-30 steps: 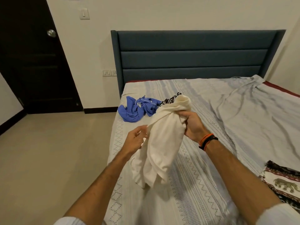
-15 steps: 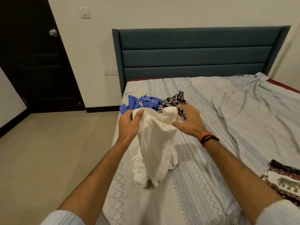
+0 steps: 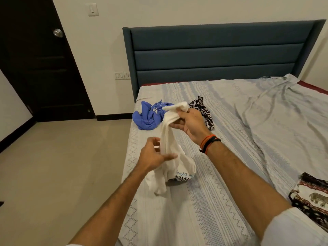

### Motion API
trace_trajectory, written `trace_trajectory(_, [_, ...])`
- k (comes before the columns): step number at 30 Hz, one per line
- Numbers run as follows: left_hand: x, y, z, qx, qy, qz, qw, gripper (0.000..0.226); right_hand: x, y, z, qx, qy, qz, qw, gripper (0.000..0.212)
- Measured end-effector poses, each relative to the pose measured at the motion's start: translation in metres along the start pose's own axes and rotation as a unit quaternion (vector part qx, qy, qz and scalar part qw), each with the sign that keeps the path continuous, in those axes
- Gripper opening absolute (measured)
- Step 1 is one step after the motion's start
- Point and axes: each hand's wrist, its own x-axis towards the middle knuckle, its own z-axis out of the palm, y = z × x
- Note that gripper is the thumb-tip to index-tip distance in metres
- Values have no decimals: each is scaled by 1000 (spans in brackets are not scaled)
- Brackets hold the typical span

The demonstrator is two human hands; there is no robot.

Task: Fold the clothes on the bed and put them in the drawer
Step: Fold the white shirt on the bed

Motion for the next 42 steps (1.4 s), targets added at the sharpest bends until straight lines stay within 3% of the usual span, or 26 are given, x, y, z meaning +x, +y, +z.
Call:
trace_trajectory(3, [6,-22,13,168,25,-5,985,41,8,-9,5,139,2,-20,990,15])
trace_trajectory(5, [17,-22,12,182,73,-6,981,30,14,-6,1,117,-31,-30,992,25])
trace_trajectory(7, [26,-13,5,141,96,2,985,41,14,4,-8,-72,-47,-20,996,48])
trace_trajectory(10, [48,3,-6,-5,100,13,995,50,10,26,-15,-398,-47,-3,916,77])
trace_trajectory(13, [76,18,-14,-133,93,7,987,56,16,51,-13,-478,-56,-18,876,83])
trace_trajectory(15, [98,29,-16,-185,90,8,979,50,34,62,-11,-498,-1,-37,867,66])
trace_trajectory(19, [142,34,-24,-260,49,-17,964,20,80,74,-10,-446,54,-55,892,17])
trace_trajectory(21, [162,29,-32,-274,4,-12,962,11,100,72,-7,-370,69,-50,925,17])
trace_trajectory(24, [198,18,-45,-247,-35,-19,968,23,142,62,6,-281,78,-23,956,18])
trace_trajectory(29, [240,46,-66,-338,-34,-55,939,25,181,51,33,-460,80,16,884,41])
trace_trajectory(32, [253,69,-92,-330,-76,-59,939,22,187,26,57,-463,115,10,879,22])
trace_trajectory(35, [258,89,-120,-268,-140,-22,953,21,198,-3,82,-450,189,10,873,32])
trace_trajectory(38, [253,115,-146,-211,-183,3,960,45,212,-41,104,-358,262,22,896,35])
trace_trajectory(40, [251,138,-162,-143,-202,28,968,76,219,-71,124,-253,273,48,927,32])
trace_trajectory(42, [250,160,-170,-34,-202,60,977,84,225,-94,138,-172,270,58,946,29])
